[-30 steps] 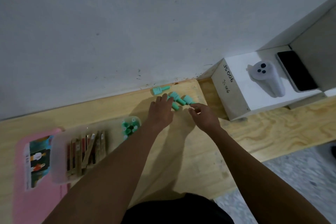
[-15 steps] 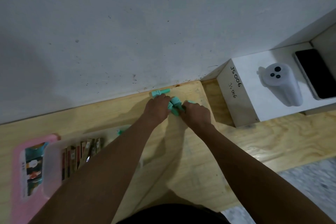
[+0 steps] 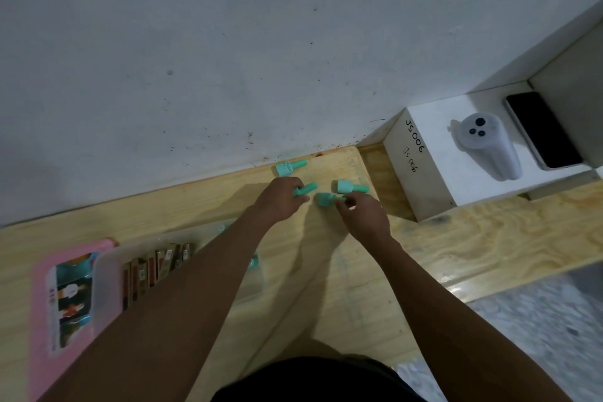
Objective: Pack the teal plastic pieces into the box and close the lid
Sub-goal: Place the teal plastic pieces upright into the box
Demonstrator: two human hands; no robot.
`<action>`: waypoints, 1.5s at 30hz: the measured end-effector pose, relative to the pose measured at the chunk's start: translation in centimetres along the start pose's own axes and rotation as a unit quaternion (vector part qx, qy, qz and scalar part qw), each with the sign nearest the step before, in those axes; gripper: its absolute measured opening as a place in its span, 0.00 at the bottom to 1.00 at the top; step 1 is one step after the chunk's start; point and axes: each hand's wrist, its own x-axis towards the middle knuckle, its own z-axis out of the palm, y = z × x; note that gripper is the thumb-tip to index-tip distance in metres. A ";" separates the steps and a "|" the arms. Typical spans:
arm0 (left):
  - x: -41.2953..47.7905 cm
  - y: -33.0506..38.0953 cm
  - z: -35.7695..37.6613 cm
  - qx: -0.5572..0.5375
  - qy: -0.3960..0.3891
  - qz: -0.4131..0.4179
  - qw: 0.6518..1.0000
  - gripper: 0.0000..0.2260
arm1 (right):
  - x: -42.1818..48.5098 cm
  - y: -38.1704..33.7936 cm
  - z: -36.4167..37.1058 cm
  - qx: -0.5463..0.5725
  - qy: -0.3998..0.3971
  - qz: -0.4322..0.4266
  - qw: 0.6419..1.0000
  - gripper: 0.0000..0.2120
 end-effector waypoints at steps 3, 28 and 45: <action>-1.8 0.6 -1.8 -0.150 0.032 -0.016 0.988 0.13 | -1.2 -0.1 -0.3 0.125 0.016 -0.002 0.992 0.13; -19.8 -9.1 -6.1 -0.208 0.168 -0.030 0.963 0.07 | -14.2 -10.6 3.1 -0.201 -0.078 -0.311 0.926 0.13; -20.2 -9.2 -0.6 -0.103 0.120 -0.116 0.981 0.03 | -14.2 -11.2 6.4 -0.296 -0.029 -0.275 0.914 0.08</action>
